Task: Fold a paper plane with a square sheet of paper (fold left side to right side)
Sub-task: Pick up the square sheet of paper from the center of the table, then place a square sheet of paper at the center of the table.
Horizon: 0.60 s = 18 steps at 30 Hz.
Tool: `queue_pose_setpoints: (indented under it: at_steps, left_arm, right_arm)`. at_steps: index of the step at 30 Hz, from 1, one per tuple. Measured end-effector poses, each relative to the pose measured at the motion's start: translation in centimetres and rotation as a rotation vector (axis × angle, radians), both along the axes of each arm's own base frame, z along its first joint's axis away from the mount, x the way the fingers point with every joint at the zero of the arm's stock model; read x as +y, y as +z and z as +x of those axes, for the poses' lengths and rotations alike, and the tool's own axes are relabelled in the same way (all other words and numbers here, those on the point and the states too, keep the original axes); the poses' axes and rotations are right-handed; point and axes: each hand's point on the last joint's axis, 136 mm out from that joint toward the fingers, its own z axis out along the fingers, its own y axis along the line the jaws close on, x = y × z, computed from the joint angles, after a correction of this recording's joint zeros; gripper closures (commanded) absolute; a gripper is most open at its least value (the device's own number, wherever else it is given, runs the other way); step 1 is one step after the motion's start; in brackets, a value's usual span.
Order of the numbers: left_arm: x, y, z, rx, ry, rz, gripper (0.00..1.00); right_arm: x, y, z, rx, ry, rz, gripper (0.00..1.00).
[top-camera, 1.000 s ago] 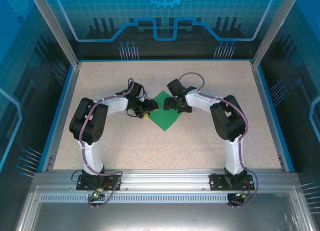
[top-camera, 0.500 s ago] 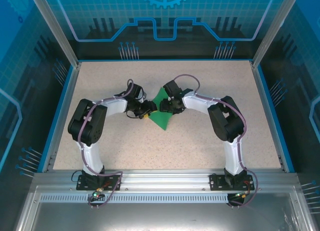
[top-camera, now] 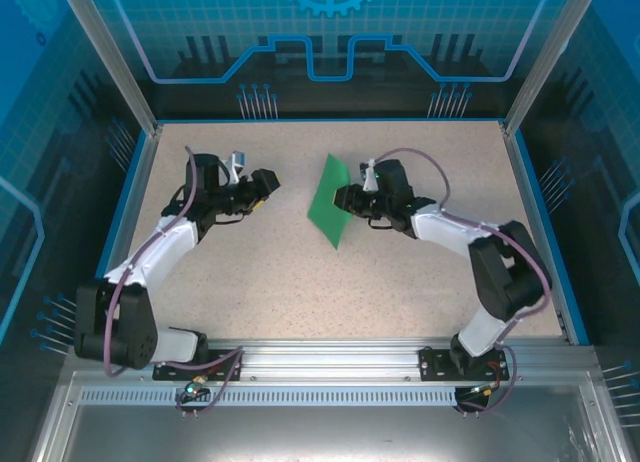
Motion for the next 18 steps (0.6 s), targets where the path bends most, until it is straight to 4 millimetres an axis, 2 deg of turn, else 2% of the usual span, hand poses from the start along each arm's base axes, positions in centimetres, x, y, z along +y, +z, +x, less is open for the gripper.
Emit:
queue_pose_setpoints:
  at_steps: [3, 7, 12, 18]
  left_arm:
    - [-0.3, 1.6, -0.7, -0.032, 0.004, -0.062, 0.22]
    - [-0.6, 4.3, -1.1, -0.077, 0.013, -0.153, 0.17]
    - [-1.7, 7.5, -1.7, -0.137, 0.006, -0.276, 0.11]
    - [-5.4, 11.0, -3.1, -0.187, -0.074, -0.407, 0.05]
  right_arm:
    - [0.3, 4.9, -0.4, -0.093, 0.002, 0.133, 0.74]
    - [0.5, 10.4, -1.2, -0.182, 0.003, 0.292, 0.74]
    - [-0.5, 15.1, -2.4, -0.235, -0.044, 0.478, 0.74]
    - [-1.3, 20.2, -3.2, -0.292, -0.1, 0.671, 0.75]
